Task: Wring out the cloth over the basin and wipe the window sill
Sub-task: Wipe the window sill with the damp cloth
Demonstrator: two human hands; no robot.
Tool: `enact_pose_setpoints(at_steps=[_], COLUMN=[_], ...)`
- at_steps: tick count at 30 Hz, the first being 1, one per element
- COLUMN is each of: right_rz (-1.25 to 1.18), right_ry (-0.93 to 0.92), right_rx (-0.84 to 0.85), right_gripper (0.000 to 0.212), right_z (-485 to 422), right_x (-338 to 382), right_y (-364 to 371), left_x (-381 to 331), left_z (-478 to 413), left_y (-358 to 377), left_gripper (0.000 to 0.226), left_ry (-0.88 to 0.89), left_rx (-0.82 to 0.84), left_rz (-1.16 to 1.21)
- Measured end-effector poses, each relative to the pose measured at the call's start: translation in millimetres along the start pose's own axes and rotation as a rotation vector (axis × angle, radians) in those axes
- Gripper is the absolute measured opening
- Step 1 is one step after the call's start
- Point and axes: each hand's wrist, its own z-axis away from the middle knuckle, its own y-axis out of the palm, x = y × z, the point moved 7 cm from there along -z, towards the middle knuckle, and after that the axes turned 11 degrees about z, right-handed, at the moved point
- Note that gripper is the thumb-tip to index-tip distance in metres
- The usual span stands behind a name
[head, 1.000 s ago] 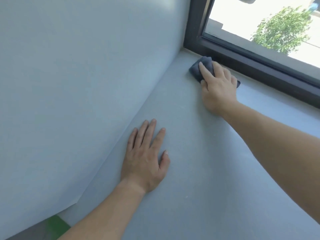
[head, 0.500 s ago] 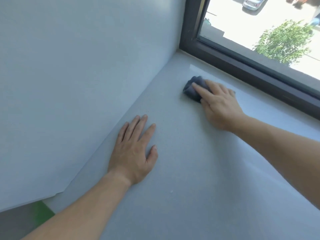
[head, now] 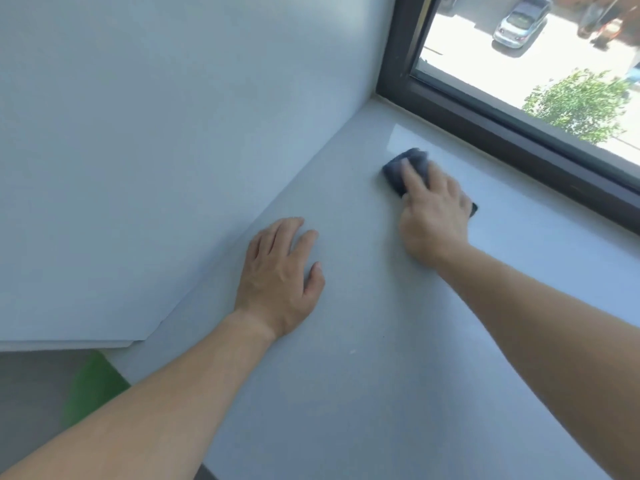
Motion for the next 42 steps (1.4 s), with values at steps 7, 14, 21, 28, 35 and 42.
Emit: enact_pose_setpoints(at_steps=[7, 14, 21, 28, 35, 42], right_rz=[0.097, 0.014, -0.005, 0.053, -0.01, 0.041], right_ry=[-0.254, -0.5, -0.06, -0.619, -0.292, -0.375], right_rx=[0.037, 0.044, 0.014, 0.036, -0.031, -0.026], right_gripper=[0.052, 0.052, 0.051, 0.054, 0.053, 0.051], right_z=[-25.9, 7.4, -63.8, -7.2, 2.0, 1.9], right_x=[1.4, 104.5, 57.5, 103.2, 102.3, 34.7], right_y=[-2.9, 7.6, -0.5, 9.3, 8.8, -0.1], left_x=[8.8, 15.4, 14.9, 12.9, 12.7, 13.6], left_z=[45.0, 59.6, 60.3, 60.9, 61.2, 60.5], left_y=[-8.1, 3.9, 3.9, 2.3, 0.9, 2.2], left_gripper=[0.053, 0.064, 0.065, 0.064, 0.066, 0.065], left_ry=[-0.116, -0.091, -0.099, -0.094, -0.098, -0.097], left_rx=[0.051, 0.155, 0.152, 0.129, 0.103, 0.098], left_rz=[-0.023, -0.076, -0.062, -0.046, -0.007, -0.009])
